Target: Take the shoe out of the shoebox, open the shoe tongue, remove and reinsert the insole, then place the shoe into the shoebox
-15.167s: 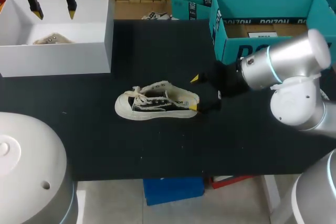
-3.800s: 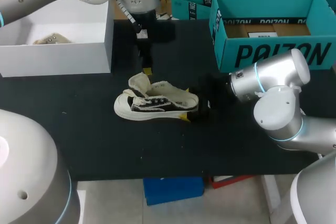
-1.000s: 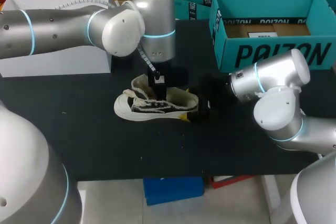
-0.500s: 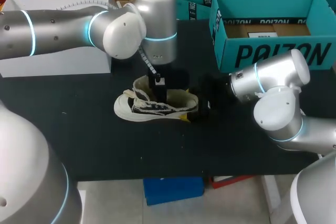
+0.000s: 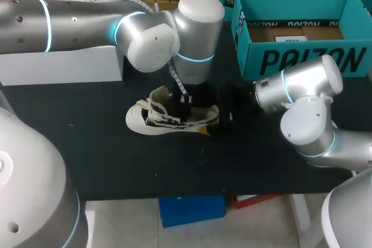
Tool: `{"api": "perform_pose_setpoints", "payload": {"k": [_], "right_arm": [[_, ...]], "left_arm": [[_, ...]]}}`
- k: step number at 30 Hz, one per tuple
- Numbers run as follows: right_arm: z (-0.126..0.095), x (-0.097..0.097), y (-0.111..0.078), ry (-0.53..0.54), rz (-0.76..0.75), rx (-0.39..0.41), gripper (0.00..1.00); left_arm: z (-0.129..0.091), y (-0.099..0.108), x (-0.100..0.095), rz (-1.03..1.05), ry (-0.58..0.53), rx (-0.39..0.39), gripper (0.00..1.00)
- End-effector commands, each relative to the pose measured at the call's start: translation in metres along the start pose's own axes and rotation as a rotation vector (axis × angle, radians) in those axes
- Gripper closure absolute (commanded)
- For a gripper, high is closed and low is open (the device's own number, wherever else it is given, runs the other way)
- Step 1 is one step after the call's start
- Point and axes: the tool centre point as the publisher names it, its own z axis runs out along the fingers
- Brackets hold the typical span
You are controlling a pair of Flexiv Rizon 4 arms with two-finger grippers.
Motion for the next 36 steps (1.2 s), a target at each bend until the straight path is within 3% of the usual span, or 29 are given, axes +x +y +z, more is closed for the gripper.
{"api": "perform_pose_setpoints", "payload": {"k": [1, 12, 22, 36], "right_arm": [[0.002, -0.001, -0.001, -0.002, 0.003, 0.0, 1.0], [0.002, -0.001, -0.001, -0.002, 0.003, 0.0, 1.0], [0.002, -0.001, -0.001, -0.002, 0.003, 0.0, 1.0], [0.002, -0.001, -0.001, -0.002, 0.003, 0.0, 1.0]], "left_arm": [[0.046, 0.004, 0.009, -0.005, -0.071, -0.077, 0.71], [0.072, 0.034, -0.018, -0.014, -0.126, -0.15, 0.68], [0.094, 0.041, -0.02, 0.002, -0.236, -0.233, 0.64], [0.084, 0.055, -0.061, -0.036, -0.385, -0.217, 0.65]]}}
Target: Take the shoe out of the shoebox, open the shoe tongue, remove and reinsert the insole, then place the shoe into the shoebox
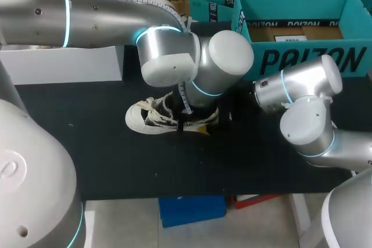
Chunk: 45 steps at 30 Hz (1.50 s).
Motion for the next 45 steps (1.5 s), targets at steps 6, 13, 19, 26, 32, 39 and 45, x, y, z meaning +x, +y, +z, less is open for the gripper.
{"api": "perform_pose_setpoints", "payload": {"k": [6, 13, 19, 26, 32, 39, 45], "right_arm": [[0.001, -0.001, -0.002, -0.001, 0.002, 0.001, 1.0], [0.001, -0.001, -0.002, -0.001, 0.002, 0.001, 1.0], [0.001, -0.001, -0.002, -0.001, 0.002, 0.001, 1.0], [0.001, -0.001, -0.002, -0.001, 0.002, 0.001, 1.0], [0.001, -0.001, -0.002, -0.001, 0.002, 0.001, 1.0], [0.001, -0.001, -0.002, -0.001, 0.002, 0.001, 1.0], [0.001, -0.001, -0.002, -0.001, 0.002, 0.001, 1.0]], "left_arm": [[0.094, 0.016, -0.02, -0.041, -0.057, 0.033, 0.66], [0.093, 0.019, -0.024, -0.044, -0.029, 0.091, 1.0], [0.084, 0.02, -0.019, -0.008, 0.032, 0.174, 1.0], [0.064, 0.019, -0.01, 0.02, 0.128, 0.308, 1.0], [0.049, 0.018, -0.004, 0.043, 0.176, 0.389, 1.0], [0.028, 0.019, -0.004, 0.057, 0.212, 0.471, 1.0], [0.011, 0.017, -0.006, 0.067, 0.215, 0.508, 1.0]]}}
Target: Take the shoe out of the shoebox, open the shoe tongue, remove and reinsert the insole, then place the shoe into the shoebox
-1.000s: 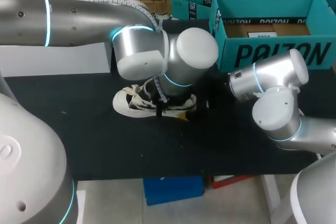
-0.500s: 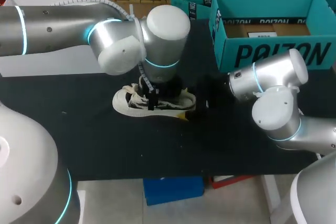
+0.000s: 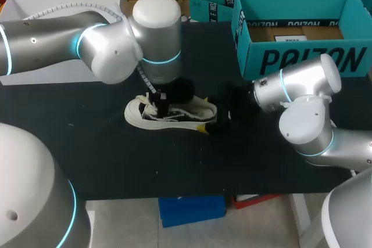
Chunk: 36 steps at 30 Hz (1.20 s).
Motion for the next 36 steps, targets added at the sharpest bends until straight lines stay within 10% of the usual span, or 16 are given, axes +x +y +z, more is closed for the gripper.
{"api": "perform_pose_setpoints", "payload": {"k": [1, 36], "right_arm": [[-0.001, 0.001, -0.004, 0.0, 0.0, 0.0, 1.0], [-0.001, 0.001, -0.004, 0.0, 0.0, 0.0, 1.0]], "left_arm": [[-0.003, 0.007, -0.002, 0.006, -0.005, 0.109, 1.0], [-0.045, -0.022, -0.001, 0.023, 0.011, 0.246, 1.0]]}}
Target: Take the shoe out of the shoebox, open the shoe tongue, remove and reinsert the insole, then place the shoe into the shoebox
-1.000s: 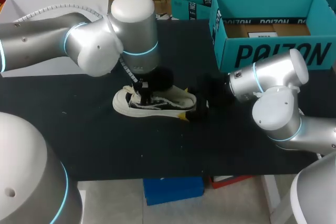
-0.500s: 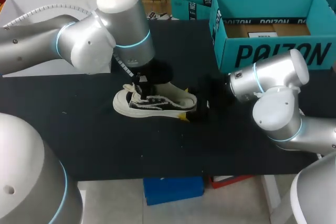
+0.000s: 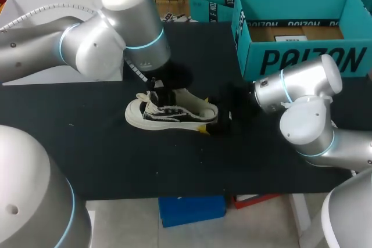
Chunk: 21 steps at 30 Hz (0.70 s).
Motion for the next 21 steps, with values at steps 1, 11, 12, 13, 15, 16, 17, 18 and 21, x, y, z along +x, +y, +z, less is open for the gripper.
{"api": "perform_pose_setpoints", "payload": {"k": [1, 11, 12, 13, 15, 16, 17, 18, 21], "right_arm": [[0.001, 0.0, -0.003, 0.0, 0.001, 0.0, 1.0], [0.001, 0.0, -0.003, 0.0, 0.001, 0.0, 1.0], [0.001, 0.0, -0.003, 0.0, 0.001, 0.0, 1.0], [0.001, 0.0, -0.003, 0.0, 0.001, 0.0, 1.0], [0.001, 0.0, -0.003, 0.0, 0.001, 0.0, 1.0], [0.001, 0.0, -0.003, 0.0, 0.001, 0.0, 1.0], [0.001, 0.0, -0.003, 0.0, 0.001, 0.0, 1.0], [0.001, 0.0, -0.003, 0.0, 0.001, 0.0, 1.0], [0.001, 0.0, -0.003, 0.0, 0.001, 0.0, 1.0]], "left_arm": [[-0.006, 0.005, 0.001, 0.003, -0.004, 0.012, 1.0], [-0.02, -0.003, -0.003, 0.031, 0.047, 0.042, 1.0], [-0.02, -0.004, -0.003, 0.034, 0.059, 0.046, 1.0], [-0.021, -0.005, -0.004, 0.038, 0.08, 0.046, 1.0], [-0.023, -0.008, -0.004, 0.05, 0.11, 0.048, 1.0], [-0.024, -0.008, -0.004, 0.053, 0.115, 0.051, 1.0], [-0.025, -0.01, -0.004, 0.056, 0.122, 0.05, 1.0], [-0.028, -0.011, -0.003, 0.057, 0.123, 0.052, 1.0], [-0.033, -0.013, -0.002, 0.066, 0.135, 0.062, 1.0]]}}
